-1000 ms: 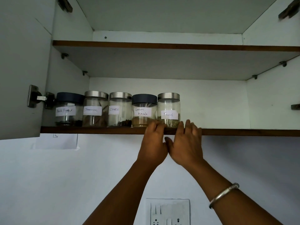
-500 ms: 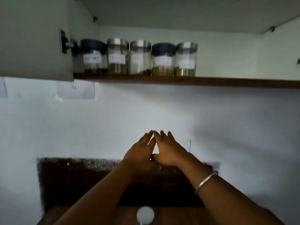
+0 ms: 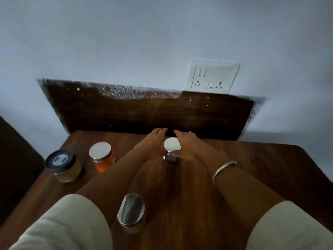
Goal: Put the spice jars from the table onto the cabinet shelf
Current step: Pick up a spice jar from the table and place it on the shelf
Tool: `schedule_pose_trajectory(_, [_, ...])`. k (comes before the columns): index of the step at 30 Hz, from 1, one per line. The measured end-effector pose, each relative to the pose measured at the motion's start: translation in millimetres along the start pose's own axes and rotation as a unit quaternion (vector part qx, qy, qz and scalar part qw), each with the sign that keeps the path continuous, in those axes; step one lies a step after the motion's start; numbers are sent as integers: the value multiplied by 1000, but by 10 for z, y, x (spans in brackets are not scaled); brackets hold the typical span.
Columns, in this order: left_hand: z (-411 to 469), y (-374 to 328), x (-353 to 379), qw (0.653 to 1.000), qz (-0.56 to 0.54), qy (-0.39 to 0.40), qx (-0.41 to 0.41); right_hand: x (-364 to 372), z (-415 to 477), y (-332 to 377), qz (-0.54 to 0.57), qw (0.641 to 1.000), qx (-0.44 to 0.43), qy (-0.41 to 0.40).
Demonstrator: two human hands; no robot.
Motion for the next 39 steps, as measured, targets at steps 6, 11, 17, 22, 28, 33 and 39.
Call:
schedule_pose_trajectory(6, [301, 224, 570, 998, -54, 35, -28, 480, 300, -424, 16, 1000, 3, -26])
schedule_pose_trajectory(11, [362, 297, 929, 991, -106, 62, -61, 866, 490, -588, 16, 999, -4, -40])
schedule_pose_trajectory(17, [425, 318, 1021, 987, -138, 24, -78, 995, 585, -658, 54, 993, 2, -107])
schedule_pose_trajectory(22, [336, 296, 924, 976, -207, -2, -68, 825, 402, -634, 116, 973, 33, -197])
schedule_pose_trajectory(28, [26, 127, 527, 964, -262, -52, -2, 485, 52, -392, 212, 935, 41, -282])
schedule_pose_trajectory(33, [-397, -129, 178, 954, -278, -95, 55, 106, -356, -86, 298, 886, 53, -351])
schedule_pose_trajectory(39, [-981, -410, -86, 937, -325, -79, 105, -257, -944, 355, 385, 838, 36, -384])
Point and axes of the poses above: each hand's wrist, its own z-axis towards the middle knuckle, its own x-axis out of the palm, y = z × x, the point moved 6 cm from there along z, towards the middle knuckle, and after that the axes turned 15 degrees about -x, right-handed, at the moved point
